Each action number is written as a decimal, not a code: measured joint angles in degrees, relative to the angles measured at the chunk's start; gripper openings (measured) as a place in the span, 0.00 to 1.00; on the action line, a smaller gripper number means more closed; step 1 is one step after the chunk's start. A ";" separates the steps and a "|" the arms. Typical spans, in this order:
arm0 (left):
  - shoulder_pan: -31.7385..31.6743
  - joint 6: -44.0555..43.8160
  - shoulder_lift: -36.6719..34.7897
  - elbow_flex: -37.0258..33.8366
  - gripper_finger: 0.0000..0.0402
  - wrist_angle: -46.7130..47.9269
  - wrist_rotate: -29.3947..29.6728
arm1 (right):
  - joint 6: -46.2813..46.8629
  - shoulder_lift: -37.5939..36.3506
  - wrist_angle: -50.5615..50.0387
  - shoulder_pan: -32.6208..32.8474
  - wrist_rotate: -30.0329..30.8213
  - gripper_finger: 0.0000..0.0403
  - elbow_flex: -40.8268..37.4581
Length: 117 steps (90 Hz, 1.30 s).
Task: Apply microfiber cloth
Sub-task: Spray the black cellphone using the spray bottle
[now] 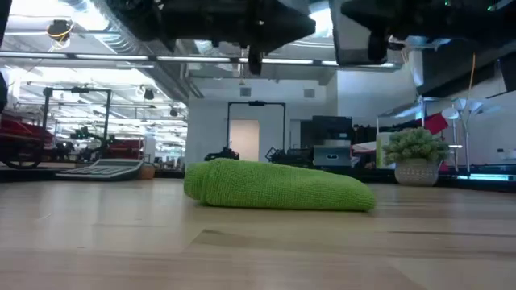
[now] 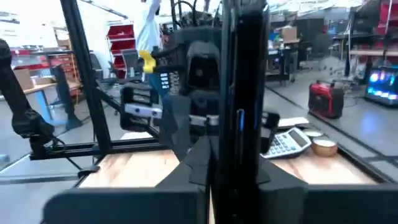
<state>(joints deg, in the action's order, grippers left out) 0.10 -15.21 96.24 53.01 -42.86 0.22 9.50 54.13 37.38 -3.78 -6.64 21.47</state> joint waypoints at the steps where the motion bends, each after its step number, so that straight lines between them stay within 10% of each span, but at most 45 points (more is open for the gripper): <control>1: 0.00 -0.14 0.18 0.20 0.16 0.02 0.15 | 0.77 -0.11 -0.09 -0.05 -0.03 0.02 0.00; 34: 1.16 4.81 7.09 8.69 0.48 0.98 -3.64 | 5.26 -5.95 -0.96 10.18 14.28 0.02 0.00; 77: 0.87 6.77 14.38 17.77 0.51 0.96 -0.62 | 2.11 3.67 6.56 11.66 17.67 0.02 0.02; 117: 0.26 8.21 16.90 21.56 0.10 7.64 -1.63 | 3.33 5.26 7.42 11.59 13.33 0.02 0.06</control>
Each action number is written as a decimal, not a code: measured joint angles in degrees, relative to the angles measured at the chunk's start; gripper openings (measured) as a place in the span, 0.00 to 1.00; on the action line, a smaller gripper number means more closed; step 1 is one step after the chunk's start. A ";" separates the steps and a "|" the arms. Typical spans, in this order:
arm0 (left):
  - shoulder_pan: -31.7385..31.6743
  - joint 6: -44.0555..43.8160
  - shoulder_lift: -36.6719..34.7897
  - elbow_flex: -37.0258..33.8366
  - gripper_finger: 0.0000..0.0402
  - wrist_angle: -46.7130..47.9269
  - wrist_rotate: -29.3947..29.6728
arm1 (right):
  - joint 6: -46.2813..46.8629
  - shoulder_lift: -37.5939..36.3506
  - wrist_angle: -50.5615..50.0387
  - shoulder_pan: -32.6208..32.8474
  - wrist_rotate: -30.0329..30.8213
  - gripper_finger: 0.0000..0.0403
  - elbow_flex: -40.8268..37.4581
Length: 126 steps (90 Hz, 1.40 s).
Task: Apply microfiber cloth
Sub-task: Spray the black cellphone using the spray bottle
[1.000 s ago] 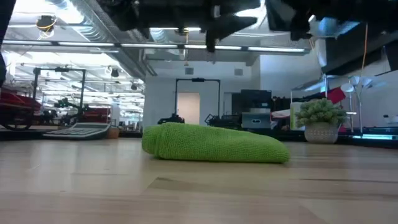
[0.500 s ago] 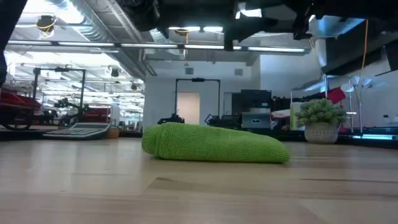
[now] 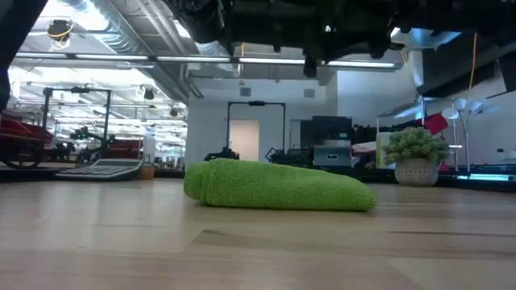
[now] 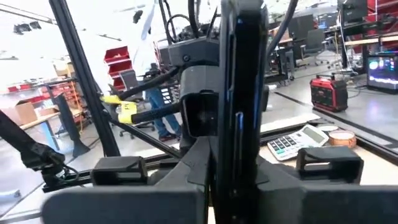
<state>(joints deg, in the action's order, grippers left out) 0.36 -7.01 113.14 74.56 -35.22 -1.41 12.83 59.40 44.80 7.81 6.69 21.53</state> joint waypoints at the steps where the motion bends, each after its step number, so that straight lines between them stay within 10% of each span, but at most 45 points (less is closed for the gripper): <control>1: 0.00 -0.04 0.00 0.00 0.08 0.05 0.01 | -0.02 0.00 -0.15 0.00 0.06 0.02 -0.01; 30: 0.80 0.30 -0.02 -0.02 0.03 0.68 -0.91 | -2.48 -3.76 -6.78 0.07 2.33 0.24 1.01; 66: 1.20 1.37 -3.06 -0.07 0.02 5.26 -2.27 | 8.64 -22.45 -76.65 0.11 -4.36 0.63 22.54; 85: 1.96 1.16 -3.30 -0.07 0.02 9.09 -2.67 | 27.94 -25.46 -93.64 4.32 -15.41 0.65 23.04; 126: 6.99 0.53 -3.32 -0.07 0.03 13.96 -1.90 | 51.30 -20.64 -96.44 28.55 -13.33 0.58 15.54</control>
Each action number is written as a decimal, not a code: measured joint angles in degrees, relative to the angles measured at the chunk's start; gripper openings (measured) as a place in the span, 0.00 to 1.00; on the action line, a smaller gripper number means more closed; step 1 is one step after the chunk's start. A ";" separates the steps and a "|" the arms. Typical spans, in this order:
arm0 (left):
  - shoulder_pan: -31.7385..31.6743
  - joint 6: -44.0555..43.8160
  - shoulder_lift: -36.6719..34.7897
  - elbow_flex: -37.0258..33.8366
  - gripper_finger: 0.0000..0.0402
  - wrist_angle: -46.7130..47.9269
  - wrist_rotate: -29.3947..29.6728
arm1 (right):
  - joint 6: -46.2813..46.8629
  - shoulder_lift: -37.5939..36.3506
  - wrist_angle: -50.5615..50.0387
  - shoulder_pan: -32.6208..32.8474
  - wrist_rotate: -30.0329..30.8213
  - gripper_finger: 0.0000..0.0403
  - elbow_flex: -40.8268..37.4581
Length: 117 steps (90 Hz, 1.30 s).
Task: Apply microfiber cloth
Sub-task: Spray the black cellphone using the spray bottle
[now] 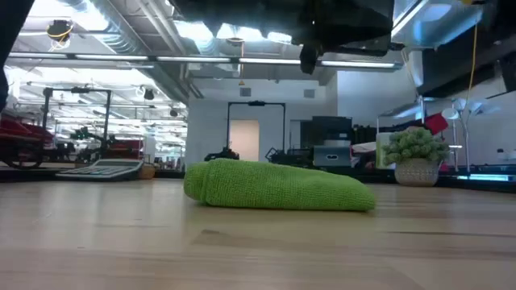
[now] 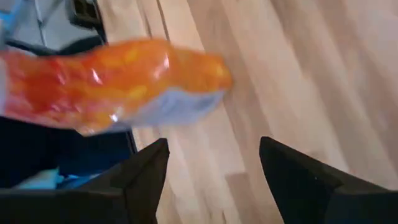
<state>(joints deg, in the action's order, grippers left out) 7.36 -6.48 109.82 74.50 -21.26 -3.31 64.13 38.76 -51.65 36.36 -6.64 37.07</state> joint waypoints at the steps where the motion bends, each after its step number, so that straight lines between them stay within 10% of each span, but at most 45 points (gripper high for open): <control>1: 0.16 -0.11 0.00 0.00 0.03 0.10 0.11 | 0.38 0.27 0.14 0.73 0.25 0.58 -0.01; 56: 14.00 -12.99 10.03 0.00 0.03 -10.44 13.89 | 10.91 32.45 30.40 28.79 16.57 0.58 -0.01; 117: 11.44 -12.69 17.55 5.01 0.03 -16.50 14.28 | 3.24 42.93 35.64 18.18 28.57 0.58 0.47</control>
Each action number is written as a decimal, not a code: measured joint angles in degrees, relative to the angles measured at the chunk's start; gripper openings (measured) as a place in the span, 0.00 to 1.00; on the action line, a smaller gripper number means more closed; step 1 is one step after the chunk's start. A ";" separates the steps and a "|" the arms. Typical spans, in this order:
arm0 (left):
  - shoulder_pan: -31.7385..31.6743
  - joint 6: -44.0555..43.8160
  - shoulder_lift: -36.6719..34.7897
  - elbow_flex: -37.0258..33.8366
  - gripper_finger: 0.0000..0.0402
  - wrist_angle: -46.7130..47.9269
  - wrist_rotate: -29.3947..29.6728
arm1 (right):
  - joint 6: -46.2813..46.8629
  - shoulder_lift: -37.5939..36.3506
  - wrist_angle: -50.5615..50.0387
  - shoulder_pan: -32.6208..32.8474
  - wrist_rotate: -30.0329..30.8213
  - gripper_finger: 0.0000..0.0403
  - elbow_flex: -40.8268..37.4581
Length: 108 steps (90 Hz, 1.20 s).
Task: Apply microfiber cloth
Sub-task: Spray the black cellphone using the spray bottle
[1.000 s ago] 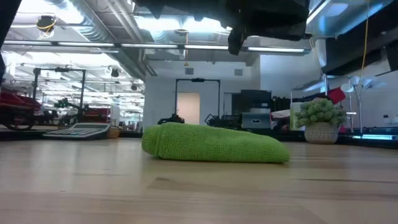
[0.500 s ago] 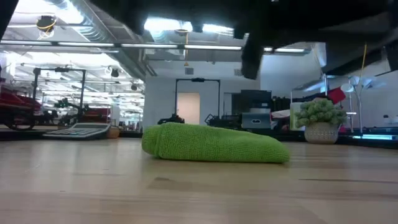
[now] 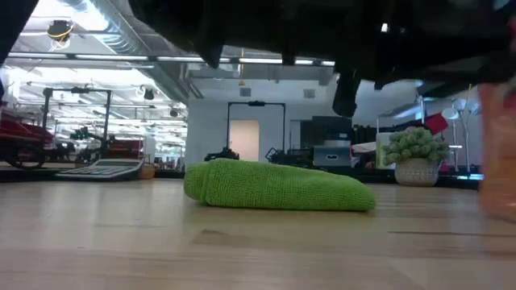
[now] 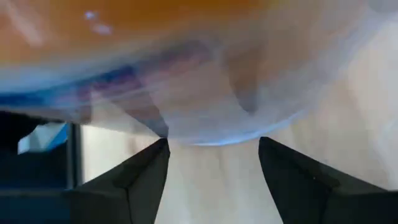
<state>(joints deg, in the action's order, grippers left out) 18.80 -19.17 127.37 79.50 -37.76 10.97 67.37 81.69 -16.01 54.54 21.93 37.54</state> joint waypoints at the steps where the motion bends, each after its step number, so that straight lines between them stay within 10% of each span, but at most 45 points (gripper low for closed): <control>1: -0.11 0.03 0.00 0.00 0.03 0.23 0.04 | -0.04 0.00 0.01 -0.28 0.00 0.58 0.00; 108: -3.24 3.10 -12.04 0.02 0.03 29.63 8.79 | -10.75 -6.11 -6.71 -8.21 0.72 0.58 0.07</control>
<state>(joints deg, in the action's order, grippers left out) 15.55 -16.08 115.33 79.53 -8.12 19.76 56.62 75.58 -22.72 46.33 22.66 37.60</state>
